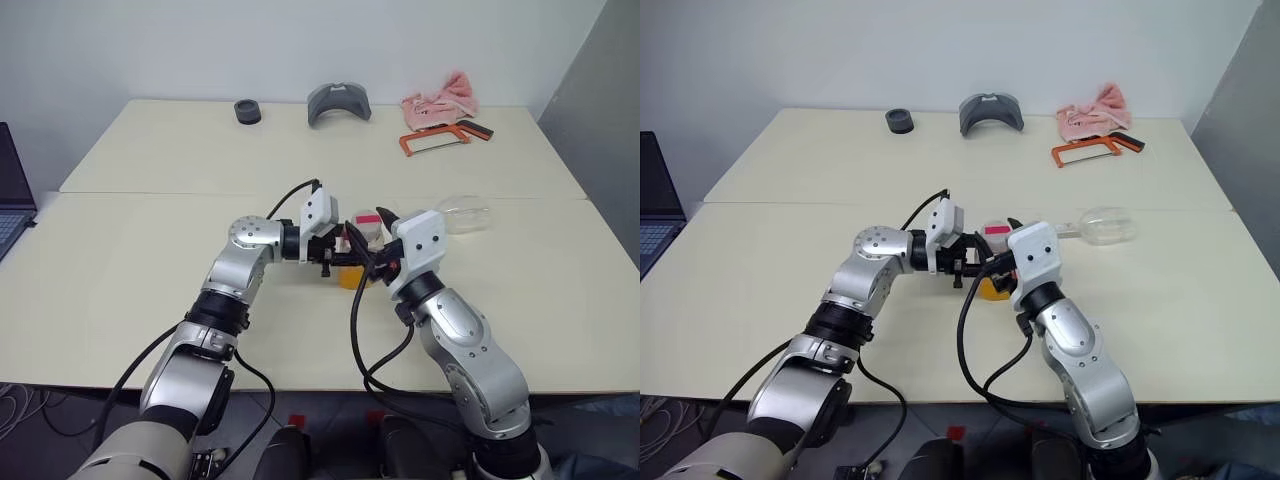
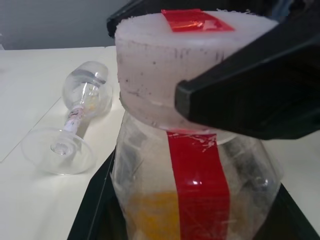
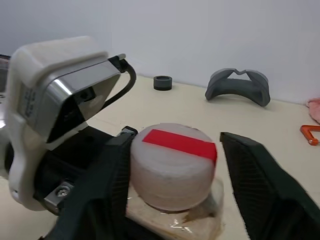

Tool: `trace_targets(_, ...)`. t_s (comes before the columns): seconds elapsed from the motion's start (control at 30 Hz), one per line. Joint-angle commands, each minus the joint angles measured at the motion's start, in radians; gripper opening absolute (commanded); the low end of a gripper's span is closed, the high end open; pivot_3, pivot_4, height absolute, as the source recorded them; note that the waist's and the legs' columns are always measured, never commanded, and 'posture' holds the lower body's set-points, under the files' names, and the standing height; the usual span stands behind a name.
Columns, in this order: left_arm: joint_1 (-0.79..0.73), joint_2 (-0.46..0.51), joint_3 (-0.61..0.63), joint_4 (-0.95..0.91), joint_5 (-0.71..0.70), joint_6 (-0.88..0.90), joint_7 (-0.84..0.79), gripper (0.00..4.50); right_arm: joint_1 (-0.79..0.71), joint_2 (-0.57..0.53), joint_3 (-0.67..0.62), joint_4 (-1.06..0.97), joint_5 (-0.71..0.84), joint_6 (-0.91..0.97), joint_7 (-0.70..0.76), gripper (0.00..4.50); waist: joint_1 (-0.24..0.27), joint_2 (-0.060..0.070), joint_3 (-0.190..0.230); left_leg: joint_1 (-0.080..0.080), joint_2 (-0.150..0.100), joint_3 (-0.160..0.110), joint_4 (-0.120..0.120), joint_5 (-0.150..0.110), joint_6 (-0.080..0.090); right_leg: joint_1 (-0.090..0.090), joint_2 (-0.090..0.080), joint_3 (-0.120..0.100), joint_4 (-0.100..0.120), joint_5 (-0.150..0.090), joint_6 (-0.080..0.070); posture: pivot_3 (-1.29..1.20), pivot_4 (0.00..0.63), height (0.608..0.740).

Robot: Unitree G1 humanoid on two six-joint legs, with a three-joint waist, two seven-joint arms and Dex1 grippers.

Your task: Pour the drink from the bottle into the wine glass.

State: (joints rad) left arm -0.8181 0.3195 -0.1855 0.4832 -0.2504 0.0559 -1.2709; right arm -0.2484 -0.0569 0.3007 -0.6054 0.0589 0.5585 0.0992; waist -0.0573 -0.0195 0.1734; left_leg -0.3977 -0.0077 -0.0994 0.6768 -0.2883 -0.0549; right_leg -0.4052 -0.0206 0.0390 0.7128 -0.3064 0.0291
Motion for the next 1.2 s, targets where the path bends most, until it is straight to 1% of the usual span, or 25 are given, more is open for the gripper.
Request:
trace_targets(0.03, -0.021, 0.005, 0.020, -0.017, -0.008, -0.018, -0.009, 1.78, -0.011, -0.005, -0.020, -0.019, -0.013, -0.040, 0.005, 1.88, 0.000, 0.000, 0.000, 0.000, 0.000, 0.000, 0.000, 0.000, 0.000, 0.000, 0.000, 0.000, 0.000, 0.000, 0.000, 0.00, 0.150, 0.740)
trace_targets(0.13, -0.019, 0.010, 0.018, -0.022, -0.013, -0.010, -0.023, 1.78, -0.010, -0.010, -0.020, -0.011, 0.008, -0.059, 0.035, 1.88, 0.000, 0.000, 0.000, 0.000, 0.000, 0.000, 0.000, 0.000, 0.000, 0.000, 0.000, 0.000, 0.000, 0.000, 0.000, 0.00, 0.150, 0.740)
trace_targets(0.2, -0.017, 0.019, 0.013, -0.034, -0.022, 0.006, -0.047, 1.78, -0.031, -0.038, -0.038, 0.021, 0.058, -0.104, 0.121, 1.88, 0.000, 0.000, 0.000, 0.000, 0.000, 0.000, 0.000, 0.000, 0.000, 0.000, 0.000, 0.000, 0.000, 0.000, 0.000, 0.00, 0.150, 0.740)
trace_targets(0.23, -0.018, 0.024, 0.011, -0.039, -0.025, 0.013, -0.060, 1.78, -0.050, -0.065, -0.051, 0.044, 0.094, -0.128, 0.188, 1.88, 0.000, 0.000, 0.000, 0.000, 0.000, 0.000, 0.000, 0.000, 0.000, 0.000, 0.000, 0.000, 0.000, 0.000, 0.000, 0.00, 0.150, 0.740)
trace_targets(0.3, -0.019, 0.036, 0.006, -0.048, -0.031, 0.022, -0.090, 1.78, -0.114, -0.129, -0.095, 0.102, 0.213, -0.148, 0.368, 1.88, -0.001, 0.000, 0.000, 0.000, 0.000, 0.001, 0.000, 0.000, 0.000, 0.000, 0.000, 0.000, 0.000, 0.000, 0.000, 0.00, 0.150, 0.740)
trace_targets(0.33, -0.023, 0.041, 0.007, -0.047, -0.032, 0.022, -0.097, 1.78, -0.161, -0.180, -0.108, 0.141, 0.264, -0.144, 0.475, 1.88, -0.001, 0.000, 0.000, 0.000, 0.000, 0.001, 0.000, 0.000, 0.001, 0.000, 0.000, 0.000, 0.000, 0.000, 0.000, 0.00, 0.150, 0.740)
trace_targets(0.37, -0.029, 0.043, 0.009, -0.043, -0.034, 0.022, -0.102, 1.78, -0.207, -0.232, -0.112, 0.179, 0.304, -0.134, 0.575, 1.88, -0.001, 0.000, 0.000, 0.001, 0.000, 0.001, 0.000, 0.000, 0.001, 0.001, 0.001, 0.000, 0.000, 0.000, 0.000, 0.00, 0.150, 0.740)
trace_targets(0.4, -0.033, 0.044, 0.012, -0.040, -0.033, 0.022, -0.105, 1.78, -0.237, -0.268, -0.111, 0.207, 0.328, -0.128, 0.638, 1.88, 0.000, 0.000, 0.000, 0.001, 0.000, 0.001, 0.000, 0.000, 0.001, 0.001, 0.001, 0.000, 0.000, 0.000, 0.000, 0.00, 0.150, 0.740)
trace_targets(0.43, -0.040, 0.047, 0.014, -0.035, -0.031, 0.016, -0.114, 1.78, -0.299, -0.318, -0.120, 0.254, 0.400, -0.053, 0.740, 1.88, 0.000, 0.000, 0.000, 0.001, -0.001, 0.001, 0.000, 0.000, 0.001, 0.001, 0.001, 0.000, 0.000, 0.000, 0.000, 0.00, 0.150, 0.740)
trace_targets(0.5, -0.047, 0.050, 0.015, -0.033, -0.027, 0.007, -0.130, 1.78, -0.394, -0.367, -0.142, 0.341, 0.495, 0.049, 0.850, 1.88, -0.001, 0.000, 0.001, 0.000, -0.001, 0.001, 0.000, -0.001, 0.001, 0.001, 0.001, -0.001, 0.000, 0.000, 0.000, 0.00, 0.150, 0.740)
trace_targets(0.57, -0.045, 0.051, 0.016, -0.044, -0.023, 0.000, -0.135, 1.77, -0.452, -0.388, -0.148, 0.418, 0.502, 0.059, 0.897, 1.88, -0.001, 0.000, 0.001, 0.000, 0.000, 0.000, 0.000, -0.001, 0.001, 0.001, 0.001, -0.001, 0.000, 0.000, 0.000, 0.00, 0.150, 0.740)
trace_targets(0.67, -0.035, 0.052, 0.027, -0.064, -0.026, 0.011, -0.121, 1.76, -0.460, -0.385, -0.161, 0.433, 0.471, 0.029, 0.883, 1.88, -0.001, 0.000, 0.001, 0.000, 0.000, 0.000, 0.000, -0.001, 0.001, 0.000, 0.001, -0.001, 0.000, 0.000, 0.000, 0.00, 0.150, 0.740)
trace_targets(0.7, -0.029, 0.054, 0.029, -0.072, -0.027, 0.015, -0.118, 1.76, -0.452, -0.379, -0.173, 0.424, 0.469, 0.022, 0.870, 2.63, -0.001, 0.000, 0.001, 0.000, 0.000, -0.001, 0.000, -0.001, 0.001, 0.000, 0.001, -0.002, 0.000, 0.000, 0.000, 0.00, 0.150, 0.740)
trace_targets(0.8, -0.013, 0.059, 0.035, -0.091, -0.028, 0.021, -0.105, 1.74, -0.413, -0.379, -0.209, 0.354, 0.483, 0.032, 0.832, 3.63, 0.000, 0.000, 0.001, -0.001, 0.001, -0.001, 0.000, 0.000, 0.001, 0.000, 0.000, -0.001, 0.000, 0.000, 0.000, 0.00, 0.150, 0.740)
trace_targets(0.87, -0.005, 0.063, 0.039, -0.100, -0.029, 0.026, -0.095, 1.74, -0.372, -0.396, -0.235, 0.269, 0.506, 0.053, 0.805, 4.32, 0.001, 0.000, 0.001, -0.001, 0.000, -0.001, 0.001, 0.000, 0.001, 0.000, -0.002, -0.001, 0.000, 0.000, 0.000, 0.00, 0.150, 0.740)
trace_targets(0.93, -0.001, 0.065, 0.042, -0.105, -0.031, 0.028, -0.087, 1.74, -0.327, -0.410, -0.260, 0.191, 0.513, 0.062, 0.766, 4.36, 0.003, 0.000, 0.001, -0.001, 0.000, -0.001, 0.001, 0.000, 0.001, 0.000, -0.002, -0.001, 0.000, 0.000, 0.000, 0.00, 0.150, 0.740)
trace_targets(1.03, 0.005, 0.067, 0.045, -0.110, -0.035, 0.032, -0.079, 1.74, -0.271, -0.399, -0.266, 0.105, 0.457, 0.029, 0.669, 4.36, 0.004, 0.000, 0.001, -0.002, 0.000, -0.001, 0.001, 0.000, 0.001, 0.000, -0.002, -0.001, -0.001, 0.000, 0.000, 0.00, 0.150, 0.740)
trace_targets(1.13, 0.007, 0.066, 0.046, -0.109, -0.037, 0.033, -0.076, 1.74, -0.248, -0.370, -0.211, 0.076, 0.353, -0.025, 0.576, 4.36, -0.001, 0.000, 0.001, -0.001, 0.000, -0.001, 0.001, 0.000, 0.001, 0.000, -0.001, -0.001, 0.000, 0.000, 0.000, 0.00, 0.150, 0.740)
trace_targets(1.2, 0.007, 0.065, 0.046, -0.109, -0.038, 0.034, -0.075, 1.74, -0.243, -0.350, -0.172, 0.084, 0.298, -0.058, 0.540, 4.36, -0.003, 0.000, 0.001, 0.000, 0.000, 0.000, 0.001, 0.000, 0.001, 0.000, 0.000, 0.000, 0.000, 0.000, 0.000, 0.00, 0.150, 0.740)
